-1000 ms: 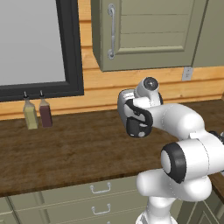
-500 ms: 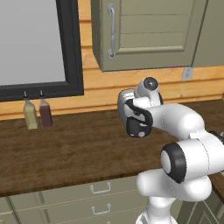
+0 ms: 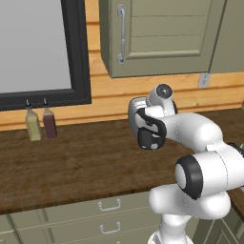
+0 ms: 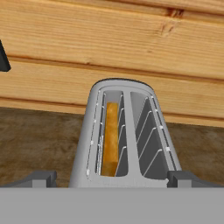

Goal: Start the toaster. Once the lever pops up, take the bread to the plate on the dining counter.

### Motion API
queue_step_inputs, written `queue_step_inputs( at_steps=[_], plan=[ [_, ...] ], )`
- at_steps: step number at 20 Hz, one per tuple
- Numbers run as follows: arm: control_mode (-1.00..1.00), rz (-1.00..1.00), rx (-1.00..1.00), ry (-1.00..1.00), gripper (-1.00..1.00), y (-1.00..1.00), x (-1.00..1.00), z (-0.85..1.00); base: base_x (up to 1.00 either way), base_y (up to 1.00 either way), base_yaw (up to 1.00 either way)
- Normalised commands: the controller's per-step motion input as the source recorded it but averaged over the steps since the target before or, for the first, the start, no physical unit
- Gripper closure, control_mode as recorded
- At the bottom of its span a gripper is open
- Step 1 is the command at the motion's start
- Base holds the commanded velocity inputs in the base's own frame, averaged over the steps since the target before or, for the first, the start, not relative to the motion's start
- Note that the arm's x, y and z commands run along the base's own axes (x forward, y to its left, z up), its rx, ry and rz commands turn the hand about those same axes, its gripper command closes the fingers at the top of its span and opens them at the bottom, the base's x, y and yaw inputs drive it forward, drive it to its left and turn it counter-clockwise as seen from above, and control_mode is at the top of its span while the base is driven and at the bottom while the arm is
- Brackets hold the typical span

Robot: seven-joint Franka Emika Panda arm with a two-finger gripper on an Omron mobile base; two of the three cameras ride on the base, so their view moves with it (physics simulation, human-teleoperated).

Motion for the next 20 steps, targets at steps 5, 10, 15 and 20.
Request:
queue_step_inputs(
  at_steps=[5, 10, 15, 20],
  plan=[
    [-1.0, 0.0, 0.0, 0.0, -1.0, 0.0, 0.0, 0.0, 0.0, 0.0, 0.0],
    [-1.0, 0.0, 0.0, 0.0, -1.0, 0.0, 0.0, 0.0, 0.0, 0.0, 0.0],
    [-1.0, 0.0, 0.0, 0.0, -1.0, 0.0, 0.0, 0.0, 0.0, 0.0, 0.0],
    [-1.0, 0.0, 0.0, 0.0, -1.0, 0.0, 0.0, 0.0, 0.0, 0.0, 0.0]
  ],
)
